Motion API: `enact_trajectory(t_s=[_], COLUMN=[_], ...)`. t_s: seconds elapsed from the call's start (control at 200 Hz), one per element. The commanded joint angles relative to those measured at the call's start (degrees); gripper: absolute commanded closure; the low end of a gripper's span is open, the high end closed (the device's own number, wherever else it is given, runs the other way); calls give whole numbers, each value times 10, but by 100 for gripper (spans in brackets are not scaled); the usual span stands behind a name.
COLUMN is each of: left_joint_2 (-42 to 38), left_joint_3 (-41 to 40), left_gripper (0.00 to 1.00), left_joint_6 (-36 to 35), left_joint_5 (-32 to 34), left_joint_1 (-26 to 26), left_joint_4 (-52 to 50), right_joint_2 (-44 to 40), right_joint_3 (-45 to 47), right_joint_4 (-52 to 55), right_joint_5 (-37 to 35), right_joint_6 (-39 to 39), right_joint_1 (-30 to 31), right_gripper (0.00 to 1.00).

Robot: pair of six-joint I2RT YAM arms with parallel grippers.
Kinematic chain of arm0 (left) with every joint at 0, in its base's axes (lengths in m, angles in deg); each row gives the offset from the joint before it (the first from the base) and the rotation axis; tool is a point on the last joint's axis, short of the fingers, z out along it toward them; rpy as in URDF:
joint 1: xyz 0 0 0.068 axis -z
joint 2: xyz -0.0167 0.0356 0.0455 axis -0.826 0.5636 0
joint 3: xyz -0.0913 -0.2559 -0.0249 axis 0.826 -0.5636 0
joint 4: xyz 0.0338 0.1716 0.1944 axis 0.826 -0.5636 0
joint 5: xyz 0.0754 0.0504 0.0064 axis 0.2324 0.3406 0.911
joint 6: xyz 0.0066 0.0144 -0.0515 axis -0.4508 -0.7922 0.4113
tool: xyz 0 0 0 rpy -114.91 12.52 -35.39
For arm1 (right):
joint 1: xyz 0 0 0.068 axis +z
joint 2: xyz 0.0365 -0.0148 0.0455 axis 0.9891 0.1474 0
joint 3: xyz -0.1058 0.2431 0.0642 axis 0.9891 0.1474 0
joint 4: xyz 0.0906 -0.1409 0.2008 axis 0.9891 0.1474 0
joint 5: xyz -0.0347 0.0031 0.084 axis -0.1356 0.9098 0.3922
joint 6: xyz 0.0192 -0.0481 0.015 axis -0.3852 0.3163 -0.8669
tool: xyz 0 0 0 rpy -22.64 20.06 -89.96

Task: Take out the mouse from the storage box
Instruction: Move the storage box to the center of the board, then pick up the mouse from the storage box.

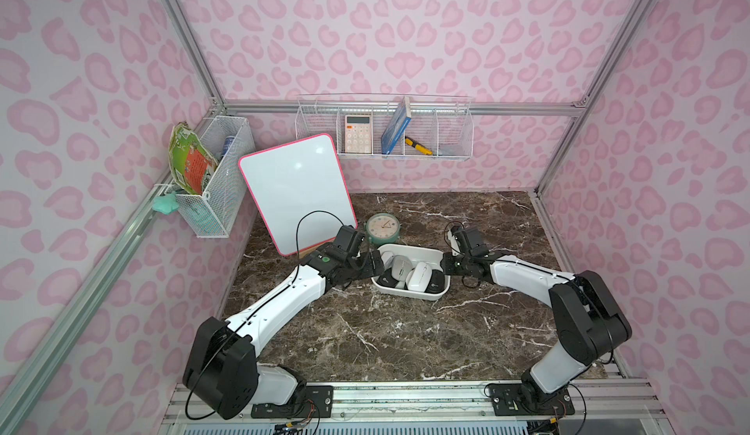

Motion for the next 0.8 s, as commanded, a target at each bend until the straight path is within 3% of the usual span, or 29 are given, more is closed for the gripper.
enact_trajectory(t_s=[0.0, 0.29, 0.455, 0.685, 0.795], left_joint_2=[19, 70, 58, 11, -7], left_joint_3=[26, 83, 65, 19, 3], left_gripper=[1, 1, 1, 1, 1], left_joint_6=[-25, -45, -32, -6, 1], left_joint_5=[13, 52, 88, 136, 141], left_joint_1=[18, 68, 68, 66, 58], left_joint_4=[-25, -61, -55, -32, -30], right_joint_2=[-5, -85, -108, -94, -81], right_joint_3=[-7, 38, 38, 10, 8], right_joint_4=[9, -9, 0, 35, 34], right_joint_5=[-32, -29, -40, -108, -122], right_joint_6=[9, -21, -60, -129, -161], right_joint_1=[-1, -4, 47, 131, 144], right_gripper=[47, 42, 39, 15, 12])
